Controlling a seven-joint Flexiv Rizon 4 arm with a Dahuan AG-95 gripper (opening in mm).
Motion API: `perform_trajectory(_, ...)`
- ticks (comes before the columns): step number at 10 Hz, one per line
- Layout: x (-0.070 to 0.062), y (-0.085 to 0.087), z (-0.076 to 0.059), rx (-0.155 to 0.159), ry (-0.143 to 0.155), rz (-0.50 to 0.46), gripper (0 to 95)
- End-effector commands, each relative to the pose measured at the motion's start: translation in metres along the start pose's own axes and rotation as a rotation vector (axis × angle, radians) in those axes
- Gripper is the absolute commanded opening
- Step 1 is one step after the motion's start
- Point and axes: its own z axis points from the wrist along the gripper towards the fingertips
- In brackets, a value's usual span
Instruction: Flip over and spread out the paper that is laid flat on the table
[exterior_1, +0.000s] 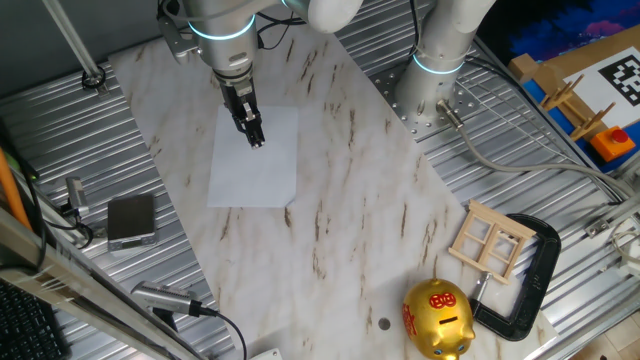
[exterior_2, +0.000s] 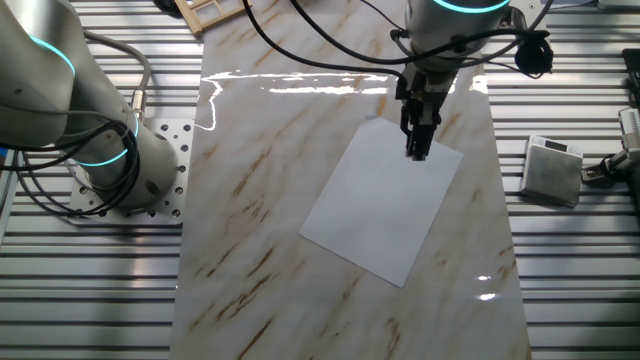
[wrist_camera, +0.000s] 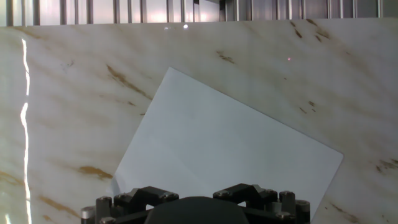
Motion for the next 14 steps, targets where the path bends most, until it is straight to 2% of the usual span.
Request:
perform_trajectory(1, 0.0003, 0.0006, 0.0005, -0.029, -0.018, -0.066, 0.0)
perform_trajectory(2, 0.0004, 0.0011, 0.0008, -0.021, -0.017, -0.066, 0.0)
perform_trajectory(9, 0.0006, 0.0011, 0.0009, -0.017, -0.015, -0.077, 0.0)
perform_trajectory(10, 0.0006, 0.0011, 0.0009, -0.016, -0.014, -0.089, 0.0)
perform_trajectory(12, 0.0006, 0.0011, 0.0009, -0.017, -0.017, -0.200, 0.0)
perform_trajectory(13, 0.0006, 0.0011, 0.0009, -0.019, -0.023, -0.210, 0.0)
perform_trajectory(14, 0.0006, 0.0011, 0.0009, -0.022, -0.012, -0.209, 0.0)
